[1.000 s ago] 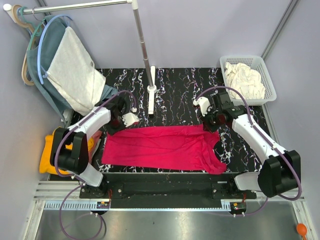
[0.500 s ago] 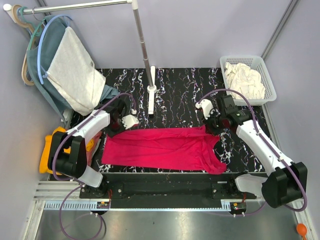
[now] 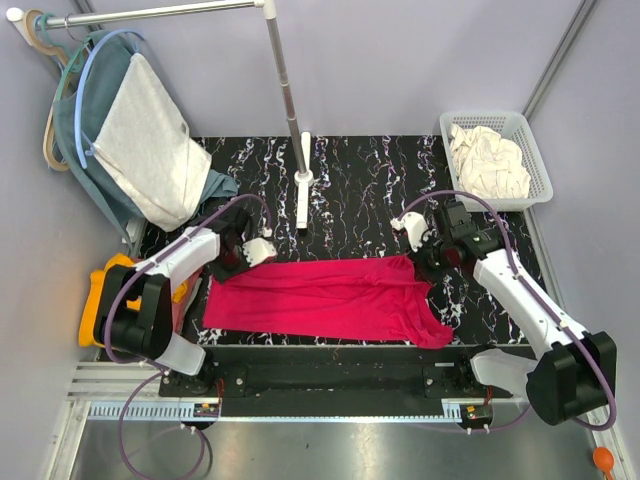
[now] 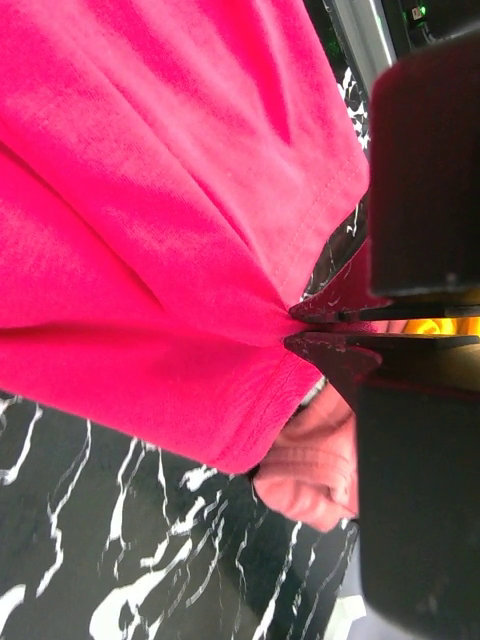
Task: Fold and stack the t-shirts
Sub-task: Fold the tshirt
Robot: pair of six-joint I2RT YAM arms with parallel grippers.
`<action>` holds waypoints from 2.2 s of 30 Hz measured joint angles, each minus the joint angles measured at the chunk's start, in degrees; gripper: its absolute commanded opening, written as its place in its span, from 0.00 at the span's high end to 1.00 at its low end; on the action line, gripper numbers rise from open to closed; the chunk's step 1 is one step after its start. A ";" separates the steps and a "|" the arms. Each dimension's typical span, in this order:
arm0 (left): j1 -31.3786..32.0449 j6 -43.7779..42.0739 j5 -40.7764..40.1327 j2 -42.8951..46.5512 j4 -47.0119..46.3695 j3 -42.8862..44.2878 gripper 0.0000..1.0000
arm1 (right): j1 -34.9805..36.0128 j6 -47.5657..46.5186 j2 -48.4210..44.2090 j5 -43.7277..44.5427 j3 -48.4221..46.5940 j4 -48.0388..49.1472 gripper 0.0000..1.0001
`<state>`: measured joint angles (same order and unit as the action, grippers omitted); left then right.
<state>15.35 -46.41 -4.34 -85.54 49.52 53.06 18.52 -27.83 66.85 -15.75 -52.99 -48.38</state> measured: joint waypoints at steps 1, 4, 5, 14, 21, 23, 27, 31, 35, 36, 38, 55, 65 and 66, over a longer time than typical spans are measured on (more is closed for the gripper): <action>0.00 0.02 0.00 -0.02 -0.22 -0.48 0.96 | 0.02 0.00 0.00 -0.02 0.35 -0.02 1.00; 0.00 0.35 0.00 -0.11 -0.90 -1.73 0.92 | 0.11 0.00 0.02 -0.22 1.05 -0.22 1.00; 0.00 0.46 0.02 -0.24 -1.16 -2.03 0.92 | 0.15 0.00 0.07 -0.35 1.20 -0.31 1.00; 0.79 2.08 0.02 -3.67 -2.34 -2.21 0.77 | 2.03 -0.24 0.72 -2.45 2.47 -1.20 1.00; 1.57 2.84 -0.04 -5.62 -2.67 -2.21 0.69 | 3.02 -1.70 1.66 -3.65 3.13 -2.58 0.91; 1.68 2.95 -0.20 -5.79 -2.67 -2.21 0.65 | 3.08 -2.27 1.81 -3.69 3.61 -3.02 0.82; 1.84 3.02 -0.48 -5.81 -2.64 -2.21 0.61 | 3.17 -3.76 1.86 -3.78 3.98 -4.81 0.65; 1.88 2.99 -0.90 -5.81 -2.64 -2.21 0.57 | 3.21 -6.03 2.16 -4.02 3.98 -6.62 0.53; 1.88 2.99 -1.38 -5.81 -2.62 -2.19 0.53 | 3.32 -8.68 3.98 -4.33 3.93 -8.63 0.52; 1.88 2.99 -1.53 -5.81 -2.60 -2.16 0.52 | 3.37 -9.01 4.46 -4.31 3.91 -8.87 0.51; 1.88 2.99 -1.70 -5.81 -2.56 -2.14 0.42 | 3.45 -9.44 5.14 -4.33 3.61 -9.18 0.51; 1.88 3.39 -2.03 -5.81 -1.55 -0.57 0.01 | 3.63 -9.33 19.21 -4.28 -6.12 -1.07 0.50; 1.88 2.99 -2.27 -5.11 -0.74 -0.02 0.01 | 7.10 -7.61 26.29 -4.42 -10.10 2.71 0.46; 1.88 2.93 -2.38 -5.07 -0.70 -0.02 0.01 | 7.69 -7.37 26.71 -4.42 -10.10 2.97 0.46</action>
<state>17.23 -43.48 -6.72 -90.61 48.82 53.04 26.22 -35.20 93.56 -20.16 -63.09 -45.41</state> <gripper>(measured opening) 0.988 0.536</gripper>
